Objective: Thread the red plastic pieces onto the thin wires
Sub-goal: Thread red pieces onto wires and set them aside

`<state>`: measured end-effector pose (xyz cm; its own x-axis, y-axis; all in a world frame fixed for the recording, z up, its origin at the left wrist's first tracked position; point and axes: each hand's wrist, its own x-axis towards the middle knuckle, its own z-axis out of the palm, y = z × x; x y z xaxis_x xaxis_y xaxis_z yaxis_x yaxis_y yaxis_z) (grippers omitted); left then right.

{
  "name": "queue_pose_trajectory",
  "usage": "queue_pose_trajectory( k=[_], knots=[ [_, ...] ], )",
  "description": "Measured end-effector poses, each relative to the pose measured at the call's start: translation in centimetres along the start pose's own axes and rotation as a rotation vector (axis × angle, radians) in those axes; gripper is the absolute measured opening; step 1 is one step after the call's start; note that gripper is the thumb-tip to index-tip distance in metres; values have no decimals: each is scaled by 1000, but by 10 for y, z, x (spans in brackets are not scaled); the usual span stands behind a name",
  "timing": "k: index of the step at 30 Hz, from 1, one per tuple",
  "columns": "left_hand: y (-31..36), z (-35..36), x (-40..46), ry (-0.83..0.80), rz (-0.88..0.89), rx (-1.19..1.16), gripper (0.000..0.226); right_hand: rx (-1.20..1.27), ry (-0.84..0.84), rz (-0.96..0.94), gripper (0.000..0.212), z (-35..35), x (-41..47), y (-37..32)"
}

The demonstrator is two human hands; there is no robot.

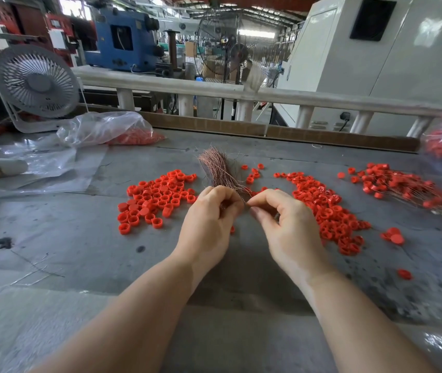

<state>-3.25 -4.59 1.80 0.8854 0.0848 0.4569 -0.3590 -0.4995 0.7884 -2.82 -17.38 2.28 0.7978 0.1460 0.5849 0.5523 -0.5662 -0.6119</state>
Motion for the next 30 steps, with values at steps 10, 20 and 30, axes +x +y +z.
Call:
queue_pose_trajectory(
  k=[10,20,30],
  knots=[
    [4,-2,-2,-52,-138,-407,17,168,-40,52,25,1,2,2],
    [0,-4,1,51,-42,-186,34,186,-24,137,30,2,2,7],
    [5,-5,-2,40,41,-67,40,199,-36,114,30,3,2,9]
  ],
)
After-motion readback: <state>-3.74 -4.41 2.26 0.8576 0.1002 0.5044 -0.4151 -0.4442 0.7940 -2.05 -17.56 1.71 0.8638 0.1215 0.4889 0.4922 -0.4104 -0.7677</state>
